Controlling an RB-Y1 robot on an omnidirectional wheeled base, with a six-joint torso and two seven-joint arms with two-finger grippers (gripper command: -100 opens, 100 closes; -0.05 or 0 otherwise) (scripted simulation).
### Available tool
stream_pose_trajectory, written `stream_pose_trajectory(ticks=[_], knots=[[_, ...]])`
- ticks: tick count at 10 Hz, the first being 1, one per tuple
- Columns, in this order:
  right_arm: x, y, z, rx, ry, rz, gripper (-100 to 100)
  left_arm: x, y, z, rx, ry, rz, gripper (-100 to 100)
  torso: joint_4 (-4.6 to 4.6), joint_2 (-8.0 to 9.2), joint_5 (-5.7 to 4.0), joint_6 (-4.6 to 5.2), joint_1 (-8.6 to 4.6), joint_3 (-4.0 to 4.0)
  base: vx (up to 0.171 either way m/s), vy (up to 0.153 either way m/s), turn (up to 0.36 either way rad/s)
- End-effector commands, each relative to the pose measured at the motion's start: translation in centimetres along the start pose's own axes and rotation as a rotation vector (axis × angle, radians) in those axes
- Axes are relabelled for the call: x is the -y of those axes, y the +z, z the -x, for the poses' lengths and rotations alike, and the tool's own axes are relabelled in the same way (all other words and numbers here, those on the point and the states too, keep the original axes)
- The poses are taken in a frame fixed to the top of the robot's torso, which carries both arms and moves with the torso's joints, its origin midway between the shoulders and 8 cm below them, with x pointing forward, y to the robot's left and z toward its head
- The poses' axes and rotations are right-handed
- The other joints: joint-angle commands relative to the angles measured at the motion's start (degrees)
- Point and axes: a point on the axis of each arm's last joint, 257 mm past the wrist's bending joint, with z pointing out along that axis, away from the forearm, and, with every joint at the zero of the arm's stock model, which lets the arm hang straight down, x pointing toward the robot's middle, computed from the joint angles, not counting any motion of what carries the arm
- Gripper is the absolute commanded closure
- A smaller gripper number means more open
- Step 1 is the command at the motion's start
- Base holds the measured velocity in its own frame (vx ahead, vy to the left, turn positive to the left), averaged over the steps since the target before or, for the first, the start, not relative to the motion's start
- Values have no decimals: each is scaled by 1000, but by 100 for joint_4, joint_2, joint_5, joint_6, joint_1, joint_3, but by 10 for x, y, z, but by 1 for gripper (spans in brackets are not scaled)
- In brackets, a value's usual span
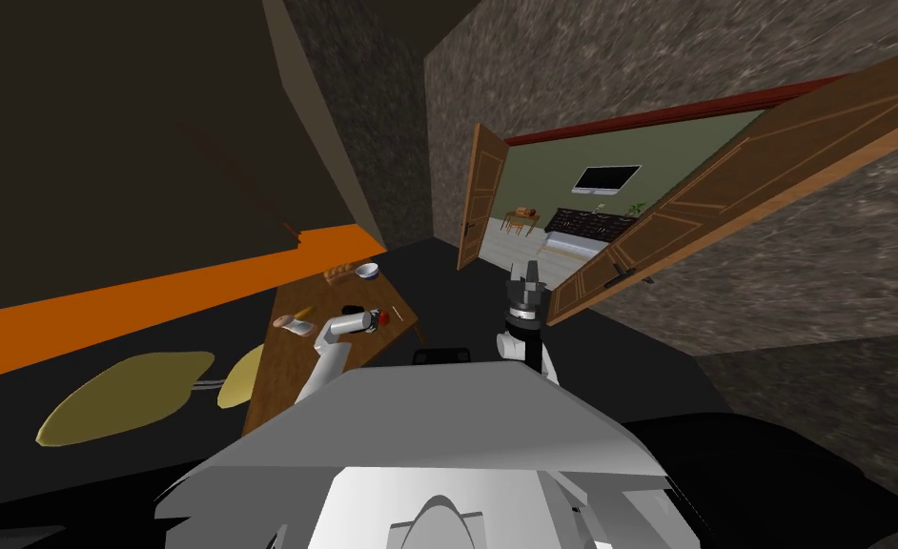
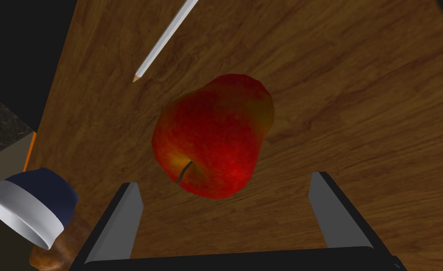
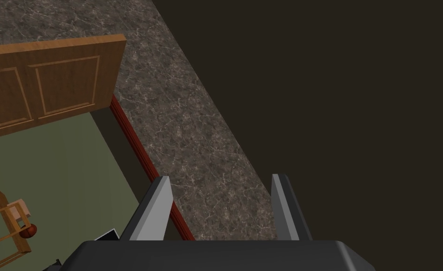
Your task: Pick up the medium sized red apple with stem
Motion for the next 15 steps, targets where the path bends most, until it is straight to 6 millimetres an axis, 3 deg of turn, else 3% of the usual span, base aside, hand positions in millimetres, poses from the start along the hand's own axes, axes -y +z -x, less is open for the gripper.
stream_pose_trajectory(ticks=[1, 4, 5, 9, 10, 11, 14, 15], knots=[[0, 0, 0, 0, 0, 0, 0, -3, 7, -2, 1, -2, -1, -100, 0, 0, 0, 0, 0, 0, 15, 14, -14], [0, 0, 0, 0, 0, 0, 0, -6, 13, -4, 1, -3, 0, -100, 0, 1, 3, 0, 11, 1, 19, 21, -10], [0, 0, 0, 0, 0, 0, 0, -5, 14, -5, 1, -4, -2, 100, 1, 5, 2, 0, 7, 3, 0, 0, 0], [0, 0, 0, 0, 0, 0, 0, -4, 13, -4, 1, -3, -5, 100, -8, -2, 16, -1, 22, -5, 1, 1, -1], [0, 0, 0, 0, 0, 0, 0, -4, 13, -4, 1, -3, -4, 0, -8, -3, 16, -1, 23, -5, 0, 0, 0], [0, 0, 0, 0, 0, 0, 0, -3, 7, -2, 1, -2, -1, 100, -8, -3, 16, -1, 23, -5, -12, -9, 14], [0, 0, 0, 0, 0, 0, 0, 0, 2, -1, 1, -1, -2, 100, -4, 8, 13, -2, 12, 2, -18, -20, 12], [0, 0, 0, 0, 0, 0, 0, -1, 1, 0, 0, -1, 0, 0, -5, 4, 14, -1, 16, -1, 0, 0, 0]])
